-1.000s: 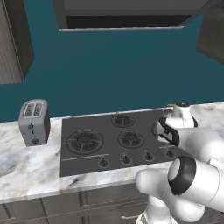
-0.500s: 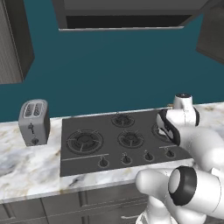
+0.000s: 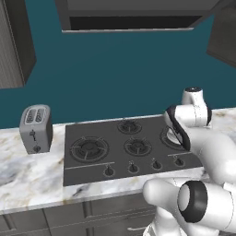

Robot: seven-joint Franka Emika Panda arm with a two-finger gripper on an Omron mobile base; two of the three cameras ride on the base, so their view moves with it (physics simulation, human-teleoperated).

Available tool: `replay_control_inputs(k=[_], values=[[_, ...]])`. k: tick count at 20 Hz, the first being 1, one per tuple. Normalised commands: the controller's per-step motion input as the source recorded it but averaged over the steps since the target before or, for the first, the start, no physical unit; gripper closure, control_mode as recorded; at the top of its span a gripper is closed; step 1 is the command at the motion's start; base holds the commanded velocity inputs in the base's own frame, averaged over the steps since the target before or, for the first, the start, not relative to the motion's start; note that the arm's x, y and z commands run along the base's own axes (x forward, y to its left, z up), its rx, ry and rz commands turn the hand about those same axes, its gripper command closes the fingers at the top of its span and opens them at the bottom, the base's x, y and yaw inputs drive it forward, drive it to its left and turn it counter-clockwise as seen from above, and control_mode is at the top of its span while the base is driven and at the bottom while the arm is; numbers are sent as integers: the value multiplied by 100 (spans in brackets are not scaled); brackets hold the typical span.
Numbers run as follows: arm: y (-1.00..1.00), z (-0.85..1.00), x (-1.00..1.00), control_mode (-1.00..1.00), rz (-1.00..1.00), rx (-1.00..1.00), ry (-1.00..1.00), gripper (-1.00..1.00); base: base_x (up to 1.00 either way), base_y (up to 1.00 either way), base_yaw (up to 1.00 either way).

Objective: The kettle is done boiling. Turn off the stove, then wait for 300 timesteps before moving the kettle to the dining table.

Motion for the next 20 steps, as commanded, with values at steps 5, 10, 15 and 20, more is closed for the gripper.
replay_control_inputs(k=[5, 10, 15, 20], values=[[0, 47, 0, -100, 0, -9, 0, -100, 0, 0, 0], [0, 43, 0, -100, 2, -8, 0, -100, 0, 0, 0], [0, 31, 0, -100, 7, -7, -1, -100, 0, 0, 0], [0, 18, 0, -100, 10, -8, -1, -100, 0, 0, 0]])
